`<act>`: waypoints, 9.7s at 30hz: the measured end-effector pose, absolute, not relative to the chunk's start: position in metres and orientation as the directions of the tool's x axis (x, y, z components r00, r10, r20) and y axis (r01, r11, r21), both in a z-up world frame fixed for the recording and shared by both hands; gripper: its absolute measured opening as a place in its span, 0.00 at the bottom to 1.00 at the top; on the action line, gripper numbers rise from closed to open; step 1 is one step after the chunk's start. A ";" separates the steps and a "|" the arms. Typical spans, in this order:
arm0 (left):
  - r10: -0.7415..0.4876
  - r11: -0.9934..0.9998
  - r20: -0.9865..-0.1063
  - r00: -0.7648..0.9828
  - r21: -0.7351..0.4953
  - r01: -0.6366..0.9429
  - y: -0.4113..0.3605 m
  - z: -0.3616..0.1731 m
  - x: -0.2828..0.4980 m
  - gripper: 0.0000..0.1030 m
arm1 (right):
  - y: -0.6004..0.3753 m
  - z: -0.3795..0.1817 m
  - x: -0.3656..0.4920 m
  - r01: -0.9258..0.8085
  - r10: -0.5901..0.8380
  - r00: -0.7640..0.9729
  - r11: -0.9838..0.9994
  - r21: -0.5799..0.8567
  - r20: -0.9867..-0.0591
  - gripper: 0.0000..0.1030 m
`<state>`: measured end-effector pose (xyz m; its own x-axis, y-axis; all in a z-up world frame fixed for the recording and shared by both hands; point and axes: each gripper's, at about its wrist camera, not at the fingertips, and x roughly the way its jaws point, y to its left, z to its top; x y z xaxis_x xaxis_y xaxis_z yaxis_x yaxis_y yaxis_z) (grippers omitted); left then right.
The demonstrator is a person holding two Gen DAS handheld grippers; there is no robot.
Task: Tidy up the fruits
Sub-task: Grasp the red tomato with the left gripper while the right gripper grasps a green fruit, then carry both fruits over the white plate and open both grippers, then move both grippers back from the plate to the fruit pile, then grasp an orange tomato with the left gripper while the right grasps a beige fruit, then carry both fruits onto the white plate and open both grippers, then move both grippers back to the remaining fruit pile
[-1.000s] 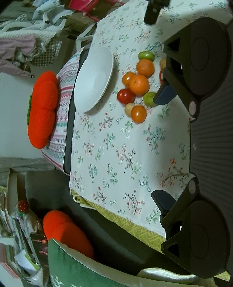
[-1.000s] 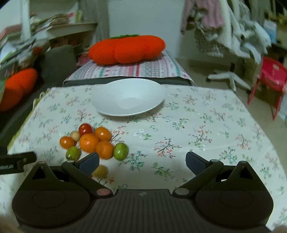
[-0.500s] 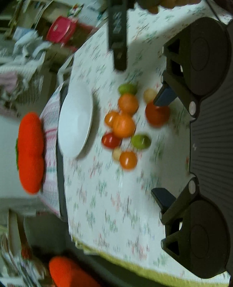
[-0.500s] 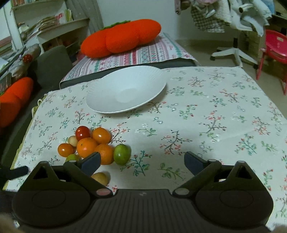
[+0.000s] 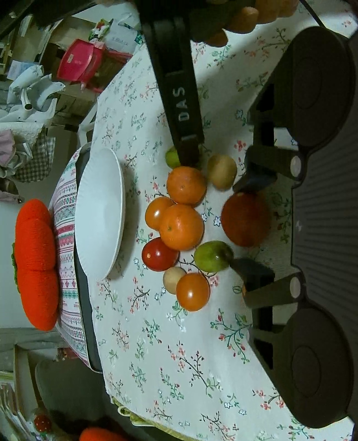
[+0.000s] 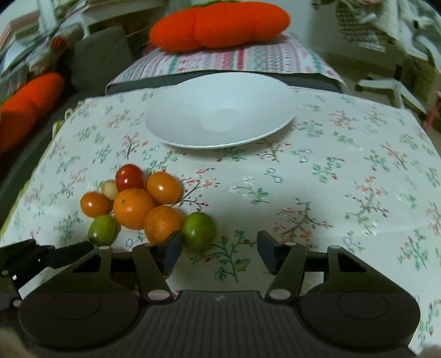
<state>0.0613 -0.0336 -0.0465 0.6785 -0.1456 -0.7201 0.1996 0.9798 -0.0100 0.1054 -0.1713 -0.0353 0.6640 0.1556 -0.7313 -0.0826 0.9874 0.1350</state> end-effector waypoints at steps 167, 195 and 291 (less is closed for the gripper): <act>-0.078 0.997 -0.745 0.663 -0.071 0.038 0.018 -0.033 0.100 0.38 | -0.142 -0.038 0.083 -0.224 0.223 0.586 0.969 0.108 -0.779 0.53; -0.073 0.997 -0.669 0.740 -0.078 0.028 0.021 -0.010 0.093 0.19 | -0.140 -0.026 0.080 -0.258 0.248 0.650 0.961 0.098 -0.719 0.23; -0.157 0.987 -0.642 0.750 -0.121 0.103 0.014 0.001 0.093 0.46 | -0.199 0.005 0.099 -0.030 0.174 0.775 0.970 0.240 -0.607 0.63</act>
